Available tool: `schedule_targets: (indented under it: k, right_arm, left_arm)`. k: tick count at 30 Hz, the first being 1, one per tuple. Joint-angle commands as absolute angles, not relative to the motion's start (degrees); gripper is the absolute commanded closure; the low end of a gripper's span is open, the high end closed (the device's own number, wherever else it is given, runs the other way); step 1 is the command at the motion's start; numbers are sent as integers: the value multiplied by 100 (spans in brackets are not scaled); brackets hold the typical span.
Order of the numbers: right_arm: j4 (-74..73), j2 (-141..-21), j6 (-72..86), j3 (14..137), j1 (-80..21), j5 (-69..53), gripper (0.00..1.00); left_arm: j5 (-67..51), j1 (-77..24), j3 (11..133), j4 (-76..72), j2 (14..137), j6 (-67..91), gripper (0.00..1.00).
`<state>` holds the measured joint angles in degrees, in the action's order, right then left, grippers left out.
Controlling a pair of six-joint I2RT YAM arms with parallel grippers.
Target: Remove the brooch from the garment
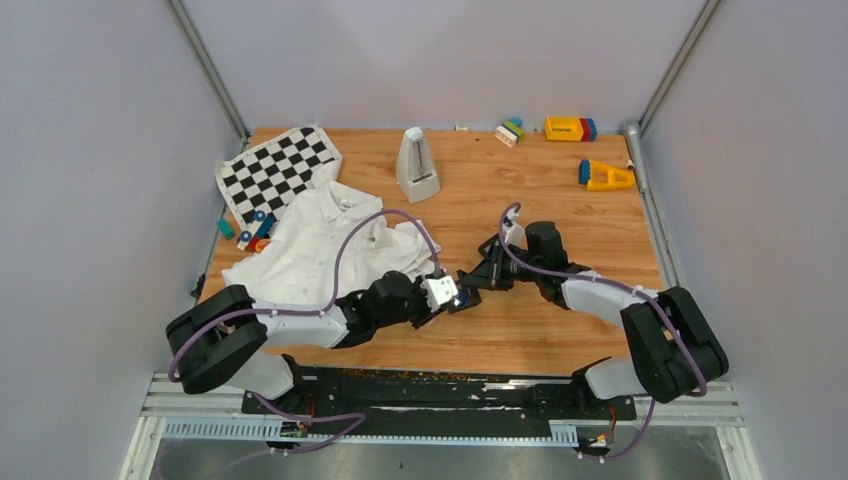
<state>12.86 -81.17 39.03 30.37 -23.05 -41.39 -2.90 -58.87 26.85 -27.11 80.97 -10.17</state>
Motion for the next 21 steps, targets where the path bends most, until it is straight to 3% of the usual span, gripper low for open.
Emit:
schedule_targets:
  k: [1,21]
  right_arm:
    - [606,-7649,3620,3088,-2204,-3102,100]
    - [-1603,-7477,3964,3606,-1703,178,97]
  left_arm:
    - [-318,-5704,2680,-2741,7695,-626,57]
    - [692,-5237,2461,-2449,6879,-59,63]
